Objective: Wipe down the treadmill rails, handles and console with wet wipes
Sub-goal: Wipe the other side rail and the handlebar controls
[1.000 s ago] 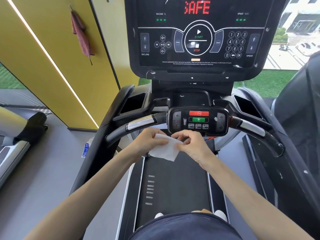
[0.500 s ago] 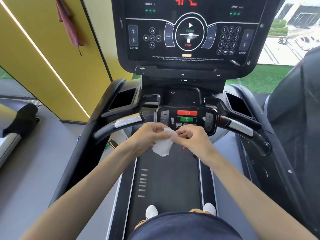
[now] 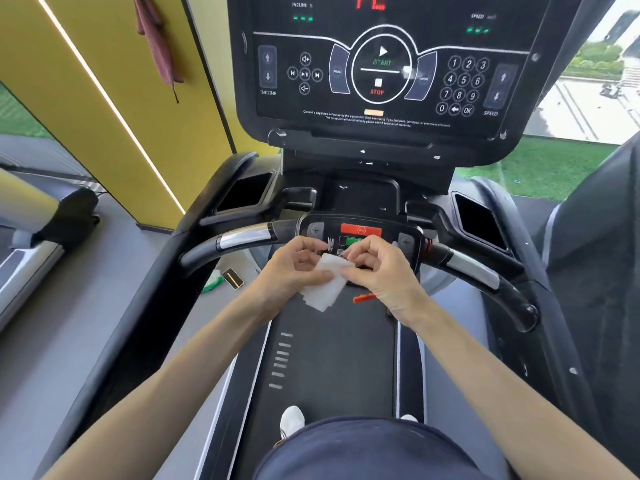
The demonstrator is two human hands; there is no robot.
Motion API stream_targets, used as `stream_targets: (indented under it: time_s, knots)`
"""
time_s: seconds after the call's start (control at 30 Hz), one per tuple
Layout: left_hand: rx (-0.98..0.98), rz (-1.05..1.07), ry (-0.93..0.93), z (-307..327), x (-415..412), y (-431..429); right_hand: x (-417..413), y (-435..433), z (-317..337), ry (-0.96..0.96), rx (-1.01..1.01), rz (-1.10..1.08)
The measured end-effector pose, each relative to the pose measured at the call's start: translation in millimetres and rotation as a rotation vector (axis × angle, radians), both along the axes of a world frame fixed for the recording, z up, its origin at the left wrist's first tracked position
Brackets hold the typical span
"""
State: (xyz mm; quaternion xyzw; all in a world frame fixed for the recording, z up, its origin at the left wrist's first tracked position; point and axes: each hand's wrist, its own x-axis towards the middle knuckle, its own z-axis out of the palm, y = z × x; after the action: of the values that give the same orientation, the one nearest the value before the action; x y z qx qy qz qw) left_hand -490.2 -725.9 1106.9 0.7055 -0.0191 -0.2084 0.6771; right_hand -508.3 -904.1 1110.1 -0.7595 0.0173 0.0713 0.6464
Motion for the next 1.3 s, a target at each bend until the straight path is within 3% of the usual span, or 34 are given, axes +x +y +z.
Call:
stream_targets:
  time_s: [0.13, 0.2, 0.27, 0.37, 0.5, 0.63, 0.8, 0.93, 0.97, 1.1, 1.13, 1.23, 1.3]
  knots:
    - [0.371, 0.574, -0.336, -5, 15, -6, 3, -11, -15, -0.479, -0.578, -0.158]
    - [0.532, 0.745, -0.464, -11, 27, -11, 6, -19, -25, -0.575, -0.862, -0.153]
    - [0.635, 0.701, -0.621, -25, 32, -30, 9, -26, -34, -0.556, -1.064, -0.074]
    - [0.780, 0.464, -0.969, -58, 14, -73, 14, -36, -43, -0.483, -1.222, -0.012]
    - [0.808, 0.306, -1.189, -71, 11, -61, 18, -43, -48, -0.496, -1.259, -0.003]
    - [0.744, 0.675, -0.982, -62, 26, -51, 19, -39, -48, -0.503, -1.259, -0.013]
    - [0.725, 0.169, -1.235, -70, 16, -62, 19, -42, -48, -0.523, -1.262, -0.003]
    - [0.701, 0.593, -0.982, -62, 31, -44, 20, -42, -49, -0.518, -1.267, -0.011]
    - [0.705, 0.586, -0.995, -62, 28, -50, 20, -41, -49, -0.520, -1.262, -0.018]
    - [0.727, 0.106, -1.256, -73, 15, -51, 20, -43, -49, -0.539, -1.262, -0.019]
    - [0.726, 0.125, -1.235, -72, 22, -40, 20, -43, -49, -0.537, -1.263, -0.014]
    - [0.682, 0.491, -0.997, -65, 32, -29, 20, -42, -49, -0.525, -1.257, -0.014]
    - [0.705, 0.420, -1.037, -68, 22, -45, 19, -42, -48, -0.526, -1.240, -0.020]
